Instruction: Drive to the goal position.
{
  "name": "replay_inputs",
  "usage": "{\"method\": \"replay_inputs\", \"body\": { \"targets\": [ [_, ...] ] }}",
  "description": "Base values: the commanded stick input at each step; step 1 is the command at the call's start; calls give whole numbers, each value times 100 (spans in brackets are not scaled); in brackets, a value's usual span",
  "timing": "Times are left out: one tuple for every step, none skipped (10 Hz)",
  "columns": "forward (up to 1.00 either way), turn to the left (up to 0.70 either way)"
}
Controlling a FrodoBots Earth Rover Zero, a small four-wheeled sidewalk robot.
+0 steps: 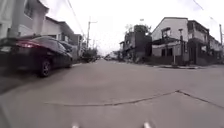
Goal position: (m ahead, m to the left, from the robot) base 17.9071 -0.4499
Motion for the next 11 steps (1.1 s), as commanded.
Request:
{"method": "replay_inputs", "body": {
  "targets": [
    [70,35],
    [70,35],
    [70,35],
    [70,17],
    [70,0],
    [70,0],
    [70,0],
    [70,4],
    [70,10],
    [70,6],
    [70,-29]
  ]
}}
